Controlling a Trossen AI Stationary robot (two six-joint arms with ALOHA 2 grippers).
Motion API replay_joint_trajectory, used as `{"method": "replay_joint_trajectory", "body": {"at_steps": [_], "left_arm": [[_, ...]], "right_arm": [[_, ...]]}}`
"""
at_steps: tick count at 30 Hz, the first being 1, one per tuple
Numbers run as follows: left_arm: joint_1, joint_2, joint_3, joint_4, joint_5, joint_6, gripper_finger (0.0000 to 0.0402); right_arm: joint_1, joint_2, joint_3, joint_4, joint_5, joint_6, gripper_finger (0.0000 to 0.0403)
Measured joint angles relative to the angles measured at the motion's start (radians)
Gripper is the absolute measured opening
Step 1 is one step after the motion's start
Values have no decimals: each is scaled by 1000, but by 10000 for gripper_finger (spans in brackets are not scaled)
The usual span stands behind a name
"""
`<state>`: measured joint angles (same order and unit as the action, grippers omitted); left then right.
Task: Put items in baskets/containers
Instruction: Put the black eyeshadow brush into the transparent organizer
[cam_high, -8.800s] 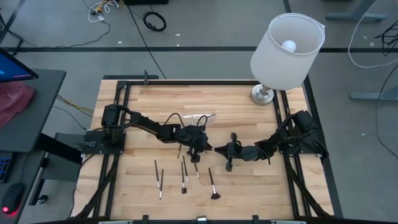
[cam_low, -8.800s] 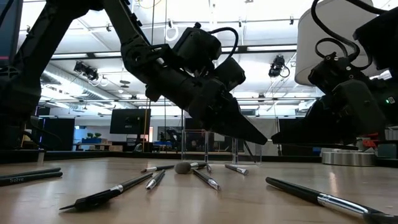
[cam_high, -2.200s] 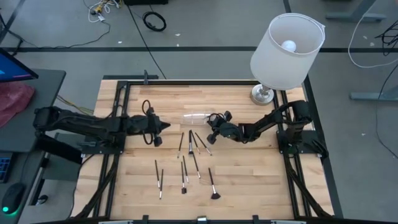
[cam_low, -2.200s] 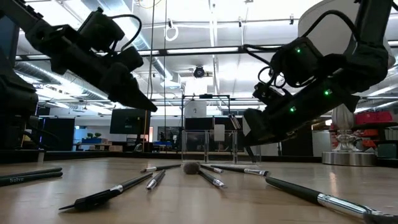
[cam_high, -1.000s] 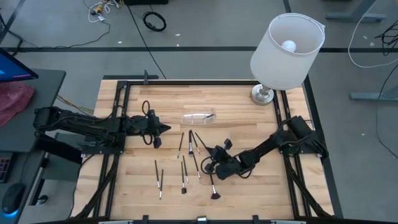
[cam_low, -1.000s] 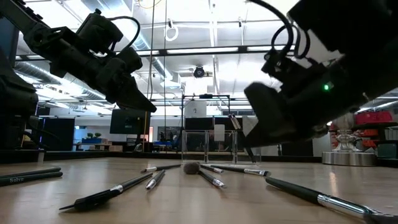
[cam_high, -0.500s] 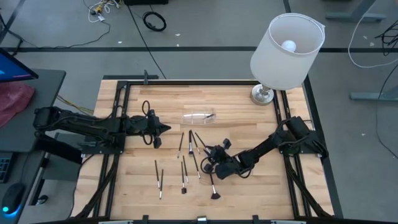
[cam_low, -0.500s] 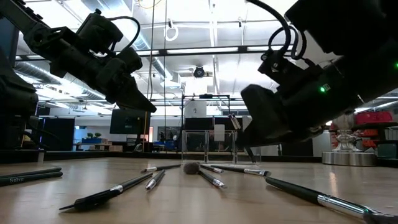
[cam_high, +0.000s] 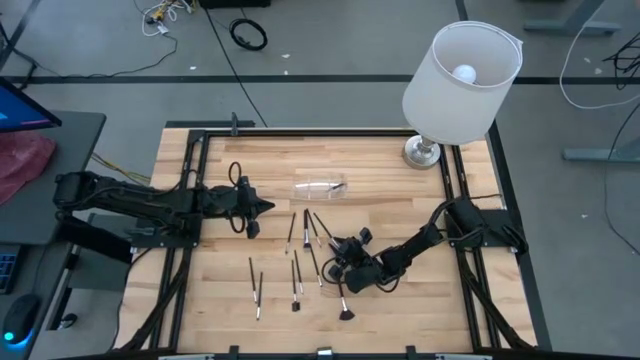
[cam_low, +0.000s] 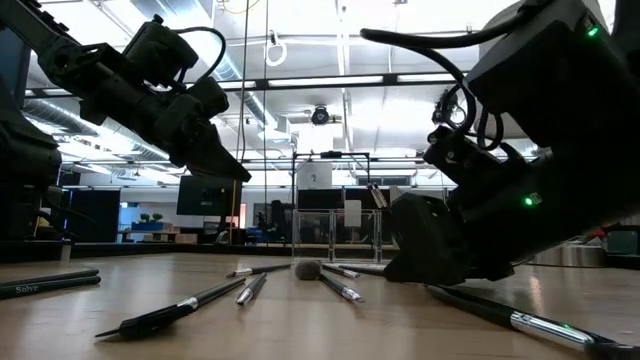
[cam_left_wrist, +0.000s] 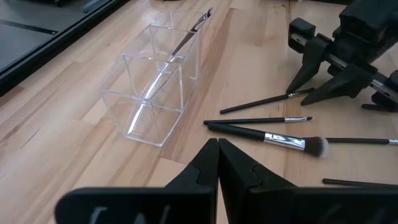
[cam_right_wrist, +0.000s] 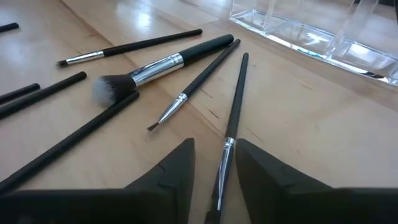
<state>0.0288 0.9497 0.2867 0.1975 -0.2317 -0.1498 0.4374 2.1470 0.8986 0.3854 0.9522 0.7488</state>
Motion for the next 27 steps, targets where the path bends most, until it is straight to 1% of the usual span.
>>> {"method": "replay_joint_trajectory", "body": {"at_steps": [4, 7, 11, 16, 18, 21, 24, 27], "left_arm": [[0, 0, 0, -1, 0, 2, 12], [1, 0, 0, -2, 0, 3, 12], [1, 0, 0, -2, 0, 5, 12], [1, 0, 0, -2, 0, 5, 12], [1, 0, 0, -2, 0, 5, 12], [1, 0, 0, -2, 0, 5, 12], [1, 0, 0, -3, 0, 6, 12], [1, 0, 0, -3, 0, 7, 12]], "right_arm": [[-1, 1, 1, -25, -2, 5, 121], [-7, 1, 1, -38, -12, 6, 108], [-31, -1, 2, -49, -53, 9, 75], [-47, -6, 2, -57, -83, -12, 16], [-48, -14, 1, -56, -91, -29, 12], [-45, -28, -1, -59, -92, -31, 19], [-54, -72, -4, -71, -125, -137, 13], [-74, -160, -11, -100, -126, -282, 8]]}}
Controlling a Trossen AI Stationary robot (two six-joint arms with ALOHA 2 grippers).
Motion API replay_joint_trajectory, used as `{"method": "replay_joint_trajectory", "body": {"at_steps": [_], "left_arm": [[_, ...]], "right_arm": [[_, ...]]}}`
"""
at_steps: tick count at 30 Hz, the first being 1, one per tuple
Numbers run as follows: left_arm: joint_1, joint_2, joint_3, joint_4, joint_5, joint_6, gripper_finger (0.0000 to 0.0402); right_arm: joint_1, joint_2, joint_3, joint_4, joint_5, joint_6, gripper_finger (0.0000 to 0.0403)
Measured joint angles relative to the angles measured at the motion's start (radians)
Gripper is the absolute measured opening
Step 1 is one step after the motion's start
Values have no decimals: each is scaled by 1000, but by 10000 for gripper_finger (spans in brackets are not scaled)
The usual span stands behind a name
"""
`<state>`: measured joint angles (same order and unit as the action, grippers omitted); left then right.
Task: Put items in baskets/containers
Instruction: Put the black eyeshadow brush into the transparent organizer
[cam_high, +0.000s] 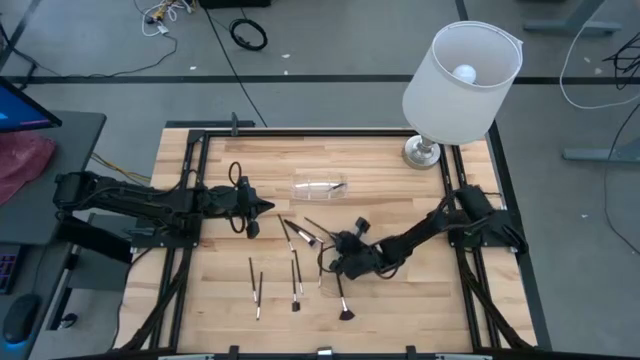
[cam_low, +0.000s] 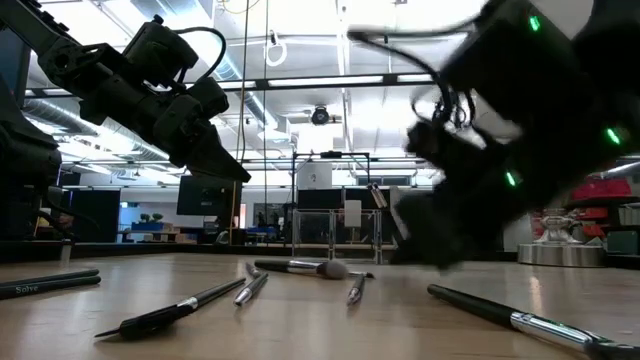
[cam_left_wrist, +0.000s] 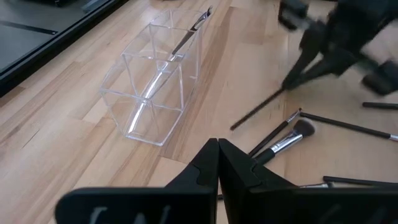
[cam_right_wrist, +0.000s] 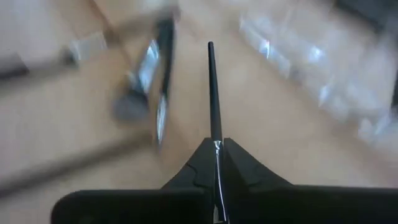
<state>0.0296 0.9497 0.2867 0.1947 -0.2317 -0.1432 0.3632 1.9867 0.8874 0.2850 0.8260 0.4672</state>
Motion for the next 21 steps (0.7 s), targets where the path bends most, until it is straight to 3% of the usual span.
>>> {"method": "replay_joint_trajectory", "body": {"at_steps": [9, 12, 16, 21], "left_arm": [[0, 0, 0, -2, 0, 1, 12], [0, 0, 0, -5, 0, 1, 12], [0, 0, 0, -7, 0, 23, 12], [0, 0, 0, -19, 0, 24, 12]], "right_arm": [[-105, -339, 70, -140, -15, -494, 9], [-146, -382, 197, -370, -16, -652, 8], [-215, -378, 423, -761, -25, -712, 8], [-299, -352, 612, -1205, -181, -712, 8]]}}
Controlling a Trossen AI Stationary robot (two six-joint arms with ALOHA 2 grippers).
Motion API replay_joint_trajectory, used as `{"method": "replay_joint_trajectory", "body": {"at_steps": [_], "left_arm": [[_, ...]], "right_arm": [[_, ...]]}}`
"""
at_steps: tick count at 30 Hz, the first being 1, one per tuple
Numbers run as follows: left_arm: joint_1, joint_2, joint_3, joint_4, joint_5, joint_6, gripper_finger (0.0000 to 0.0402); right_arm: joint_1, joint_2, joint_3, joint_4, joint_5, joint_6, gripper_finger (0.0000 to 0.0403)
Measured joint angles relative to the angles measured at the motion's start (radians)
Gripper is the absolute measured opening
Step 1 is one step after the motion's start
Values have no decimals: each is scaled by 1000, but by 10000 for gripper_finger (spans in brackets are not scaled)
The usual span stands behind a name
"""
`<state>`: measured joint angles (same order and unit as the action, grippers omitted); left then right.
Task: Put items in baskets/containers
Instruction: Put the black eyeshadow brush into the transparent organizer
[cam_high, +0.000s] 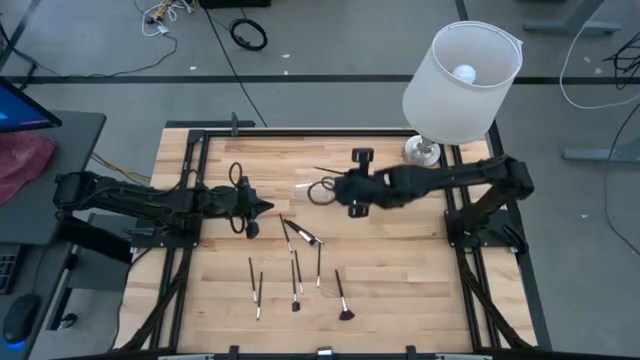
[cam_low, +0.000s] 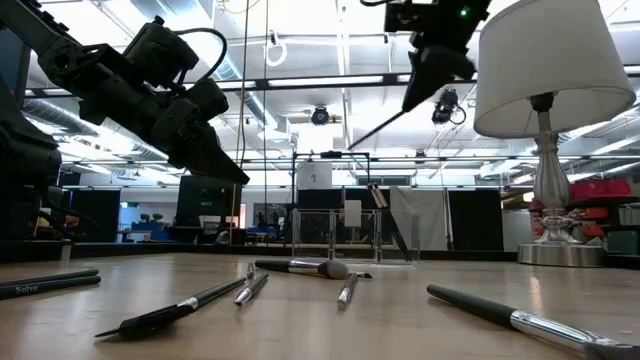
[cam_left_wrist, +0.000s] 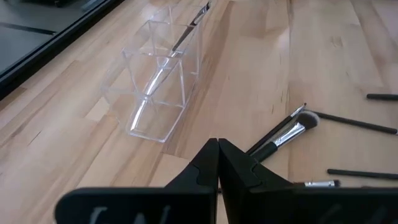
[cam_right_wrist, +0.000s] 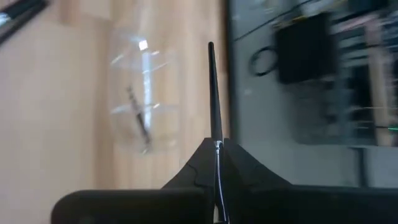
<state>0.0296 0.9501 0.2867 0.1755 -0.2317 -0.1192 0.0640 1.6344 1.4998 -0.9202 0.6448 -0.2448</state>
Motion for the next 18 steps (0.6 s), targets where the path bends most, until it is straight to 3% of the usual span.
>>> {"method": "replay_joint_trajectory", "body": {"at_steps": [4, 8, 18], "left_arm": [[0, 0, 0, -17, 0, 0, 12], [0, 0, 0, -22, 0, 0, 12], [0, 0, 0, -25, 0, 0, 12]], "right_arm": [[-43, -2, 42, -111, -156, 12, 7], [-61, -2, 27, -141, -239, -16, 7], [-91, -2, -85, -150, -232, -52, 9]]}}
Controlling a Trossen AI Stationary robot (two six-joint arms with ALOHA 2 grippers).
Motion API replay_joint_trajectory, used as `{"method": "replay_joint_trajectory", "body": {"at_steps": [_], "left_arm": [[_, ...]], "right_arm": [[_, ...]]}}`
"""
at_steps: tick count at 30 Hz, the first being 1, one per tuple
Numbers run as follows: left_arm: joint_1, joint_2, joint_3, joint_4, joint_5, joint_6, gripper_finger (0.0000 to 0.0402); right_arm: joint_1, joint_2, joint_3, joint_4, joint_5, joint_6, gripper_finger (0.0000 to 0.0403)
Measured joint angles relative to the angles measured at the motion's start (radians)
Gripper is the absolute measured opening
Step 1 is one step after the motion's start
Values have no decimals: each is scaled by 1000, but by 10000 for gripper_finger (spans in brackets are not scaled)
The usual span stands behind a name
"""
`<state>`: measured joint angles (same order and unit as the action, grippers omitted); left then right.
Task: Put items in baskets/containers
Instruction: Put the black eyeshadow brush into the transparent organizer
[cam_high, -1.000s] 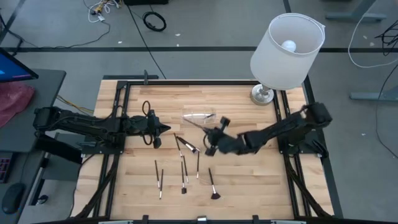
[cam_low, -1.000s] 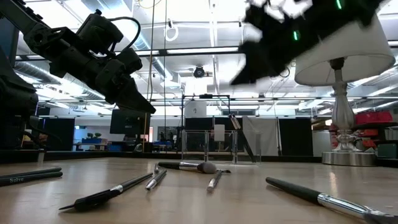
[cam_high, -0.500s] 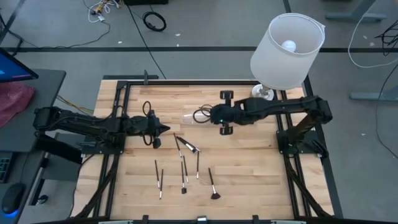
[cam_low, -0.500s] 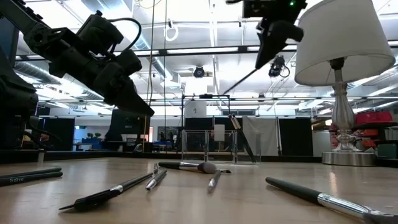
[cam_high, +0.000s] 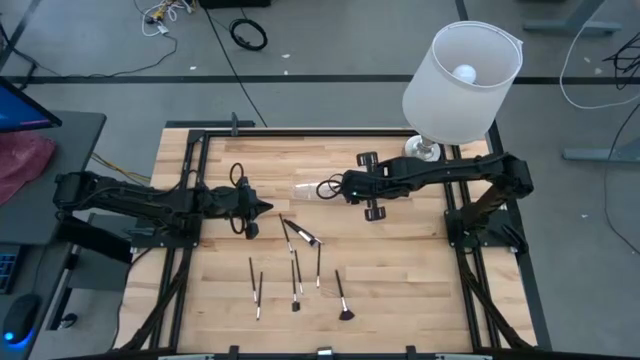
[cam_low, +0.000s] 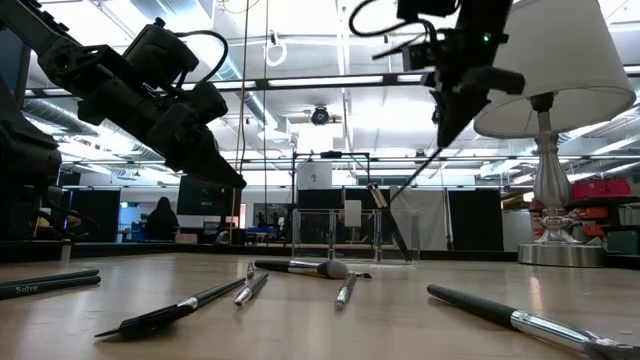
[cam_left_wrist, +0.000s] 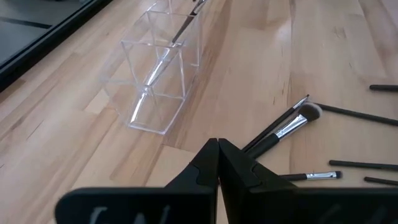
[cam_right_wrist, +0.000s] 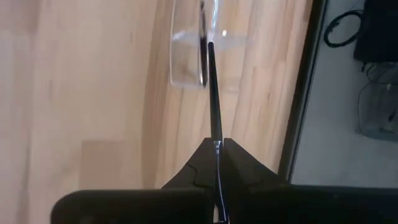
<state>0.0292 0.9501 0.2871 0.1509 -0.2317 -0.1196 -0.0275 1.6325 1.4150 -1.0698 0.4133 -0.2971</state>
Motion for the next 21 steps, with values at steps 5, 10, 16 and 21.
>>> {"method": "replay_joint_trajectory", "body": {"at_steps": [5, 10, 16, 21], "left_arm": [[0, 0, 0, 0, -4, 1, 12], [0, 0, 0, 2, -46, 11, 12], [0, 0, 0, 2, -63, 38, 12], [0, 0, 0, 2, -63, 38, 12]], "right_arm": [[-18, 0, -55, 38, 32, -159, 9], [-22, 0, -59, 108, 38, -418, 10], [-37, 13, -59, 133, 37, -767, 11], [-63, 53, -59, 211, 69, -862, 11]]}}
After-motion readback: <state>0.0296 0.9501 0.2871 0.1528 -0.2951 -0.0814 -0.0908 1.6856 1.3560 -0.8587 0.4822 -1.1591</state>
